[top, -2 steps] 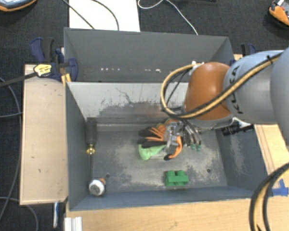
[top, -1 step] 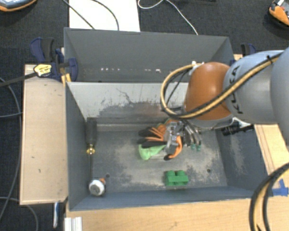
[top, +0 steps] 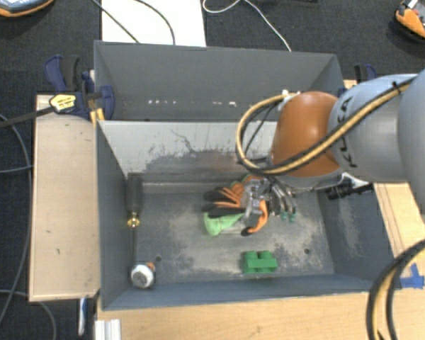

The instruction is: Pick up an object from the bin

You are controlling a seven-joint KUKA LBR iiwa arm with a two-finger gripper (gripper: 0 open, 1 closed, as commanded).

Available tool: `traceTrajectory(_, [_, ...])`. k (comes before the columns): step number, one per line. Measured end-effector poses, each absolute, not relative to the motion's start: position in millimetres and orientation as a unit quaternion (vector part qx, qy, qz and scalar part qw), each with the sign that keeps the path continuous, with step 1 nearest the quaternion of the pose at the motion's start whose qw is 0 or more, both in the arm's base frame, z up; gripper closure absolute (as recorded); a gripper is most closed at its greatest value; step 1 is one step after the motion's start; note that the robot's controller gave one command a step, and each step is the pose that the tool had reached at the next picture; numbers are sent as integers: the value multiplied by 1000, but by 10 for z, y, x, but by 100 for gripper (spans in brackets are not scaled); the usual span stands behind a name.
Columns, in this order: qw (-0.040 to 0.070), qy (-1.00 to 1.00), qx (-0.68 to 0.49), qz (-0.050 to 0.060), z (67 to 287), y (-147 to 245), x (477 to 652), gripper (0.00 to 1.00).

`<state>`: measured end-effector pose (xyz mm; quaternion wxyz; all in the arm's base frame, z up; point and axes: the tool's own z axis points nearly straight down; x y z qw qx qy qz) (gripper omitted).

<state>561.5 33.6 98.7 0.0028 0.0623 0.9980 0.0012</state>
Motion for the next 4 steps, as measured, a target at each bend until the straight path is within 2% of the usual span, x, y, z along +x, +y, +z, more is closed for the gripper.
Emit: traceTrajectory(4, [3, 998, 63, 1, 987, 336, 5615, 100])
